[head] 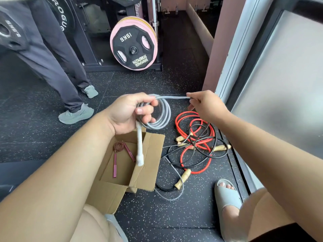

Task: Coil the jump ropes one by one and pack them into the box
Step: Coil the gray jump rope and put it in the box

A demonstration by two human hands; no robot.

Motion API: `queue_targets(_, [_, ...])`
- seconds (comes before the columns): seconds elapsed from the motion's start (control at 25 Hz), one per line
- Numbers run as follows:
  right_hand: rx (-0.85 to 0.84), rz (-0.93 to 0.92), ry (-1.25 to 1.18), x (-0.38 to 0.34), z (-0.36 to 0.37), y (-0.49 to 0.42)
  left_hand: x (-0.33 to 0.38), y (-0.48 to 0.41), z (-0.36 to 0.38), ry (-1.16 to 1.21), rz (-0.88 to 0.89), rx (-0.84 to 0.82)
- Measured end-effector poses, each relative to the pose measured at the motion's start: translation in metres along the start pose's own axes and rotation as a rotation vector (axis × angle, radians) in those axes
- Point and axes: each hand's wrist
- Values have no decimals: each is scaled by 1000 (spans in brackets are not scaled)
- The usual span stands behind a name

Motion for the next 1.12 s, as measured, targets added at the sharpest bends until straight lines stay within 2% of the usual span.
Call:
queue_targets(0.08, [-128,-43,64,-8,9,7,-1,5,4,88,-36,-86])
queue_targets(0.2, [-254,-177,207,-28,32,22,-1,3,4,329,60,-92])
queue_targets(0.32, [-297,-290,289,-46,45,31,-3,-4,5,461,243,72])
queue_targets(0.4, [-359,-385,343,-54,45,37,-6,-9,9,402,342,197])
queue_targets(0.52, [-325,-515,361,-64,35,44,-19,-17,14,113,452,275])
queue_targets(0.64, [-135,-617,345,-74,26,42,-32,-22,10,-486,531,356])
queue_targets(0.72, [-74,-620,240,-74,20,38,-34,-25,5,-880,498,456])
queue_targets(0.8, [-127,-625,139,-69,12,35,-31,-26,1,-1005,439,504])
queue_targets(0.88, [-180,-629,31,-63,1,34,-27,-26,-3,-1030,373,452])
queue_targets(1.0, [-80,-678,-39,-51,-8,30,-28,-24,-4,-1056,232,187])
queue_targets(1.12, [0,-707,-39,-39,-11,21,-32,-20,5,-703,132,-17])
Point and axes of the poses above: each hand's wrist, its own y-axis away from the middle knuckle, its own z-axis out of the palm, x = y × z, and after that the axes turned 8 degrees about y, right-handed
